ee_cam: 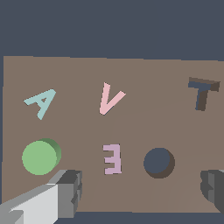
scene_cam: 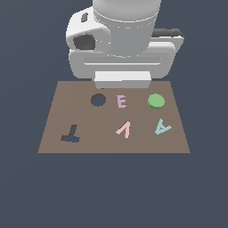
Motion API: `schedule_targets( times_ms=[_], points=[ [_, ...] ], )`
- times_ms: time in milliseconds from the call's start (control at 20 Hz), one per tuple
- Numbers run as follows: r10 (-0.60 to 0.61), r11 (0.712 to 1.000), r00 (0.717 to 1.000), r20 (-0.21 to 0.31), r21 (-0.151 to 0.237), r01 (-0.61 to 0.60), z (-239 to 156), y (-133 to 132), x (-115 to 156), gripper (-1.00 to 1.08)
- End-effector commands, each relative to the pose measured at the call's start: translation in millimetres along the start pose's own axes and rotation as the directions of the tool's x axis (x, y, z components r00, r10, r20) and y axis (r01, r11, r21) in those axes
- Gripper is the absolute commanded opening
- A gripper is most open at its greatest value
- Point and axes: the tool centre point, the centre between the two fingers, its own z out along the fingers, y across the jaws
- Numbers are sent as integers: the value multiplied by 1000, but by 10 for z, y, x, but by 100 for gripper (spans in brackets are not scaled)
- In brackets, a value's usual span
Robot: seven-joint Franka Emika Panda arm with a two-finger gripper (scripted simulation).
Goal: Insert a designated object into the corresponding slot on a board.
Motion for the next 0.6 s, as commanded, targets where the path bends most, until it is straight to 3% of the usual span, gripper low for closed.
schedule_targets(
  times_ms=[0, 550],
  points=[
    [0, 1000, 1000, 0, 0, 0, 0, 0, 0, 100],
    [-138, 990, 990, -2, 3, 138, 228, -294, 24, 100]
  ],
)
